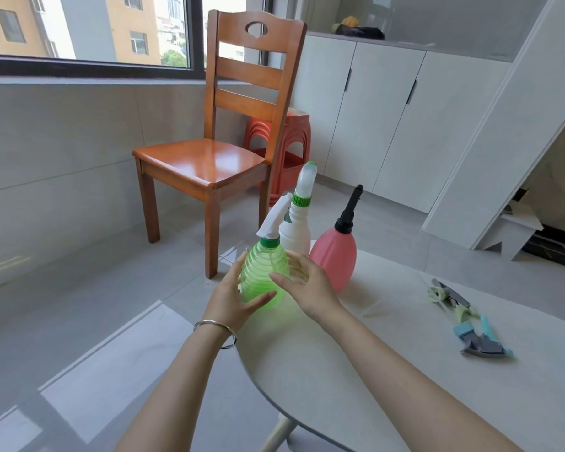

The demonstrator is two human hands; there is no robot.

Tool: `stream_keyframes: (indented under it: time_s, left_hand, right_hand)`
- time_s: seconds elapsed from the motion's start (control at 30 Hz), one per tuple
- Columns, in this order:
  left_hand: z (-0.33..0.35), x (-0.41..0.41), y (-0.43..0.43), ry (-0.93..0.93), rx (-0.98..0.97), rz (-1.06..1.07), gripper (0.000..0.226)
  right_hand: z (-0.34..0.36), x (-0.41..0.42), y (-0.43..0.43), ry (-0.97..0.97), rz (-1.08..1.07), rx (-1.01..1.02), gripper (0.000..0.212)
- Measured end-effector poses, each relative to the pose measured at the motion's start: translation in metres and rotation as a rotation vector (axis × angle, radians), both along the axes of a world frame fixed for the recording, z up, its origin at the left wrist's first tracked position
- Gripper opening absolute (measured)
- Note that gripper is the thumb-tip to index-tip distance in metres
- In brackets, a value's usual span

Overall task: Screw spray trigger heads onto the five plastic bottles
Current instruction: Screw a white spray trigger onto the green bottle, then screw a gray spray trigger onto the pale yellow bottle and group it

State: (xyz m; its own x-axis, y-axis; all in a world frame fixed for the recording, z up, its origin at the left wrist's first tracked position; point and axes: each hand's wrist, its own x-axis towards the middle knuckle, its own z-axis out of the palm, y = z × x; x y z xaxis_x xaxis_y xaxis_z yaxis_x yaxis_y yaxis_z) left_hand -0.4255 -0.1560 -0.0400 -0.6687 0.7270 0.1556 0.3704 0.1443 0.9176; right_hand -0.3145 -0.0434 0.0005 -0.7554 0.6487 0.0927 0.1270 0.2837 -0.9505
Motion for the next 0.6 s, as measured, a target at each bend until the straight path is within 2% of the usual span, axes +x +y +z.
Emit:
stream_keyframes:
  time_s: [0.13,0.3,0.43,0.53,0.6]
  left_hand:
    - [0.003,0.004,-0.004,0.059,-0.069,0.007,0.113]
    - [0.030,0.026,-0.014,0.229,-0.118,0.082,0.105]
    - [0.057,0.051,-0.027,0.383,-0.244,0.216,0.104]
    - [0.072,0.087,-0.028,0.432,-0.143,0.252,0.089]
    - [0.078,0.115,-0.017,0.373,0.009,0.152,0.076]
  right_hand:
    - [0.006,0.011,0.001,-0.014,-0.024,-0.026,0.062]
    - [0.021,0.053,0.006,0.007,-0.085,0.042,0.053]
    - [0.028,0.103,0.015,0.008,-0.137,0.054,0.049]
    - [0.033,0.142,0.023,0.016,-0.172,0.068,0.046]
    - [0.034,0.167,0.030,0.018,-0.209,0.087,0.043]
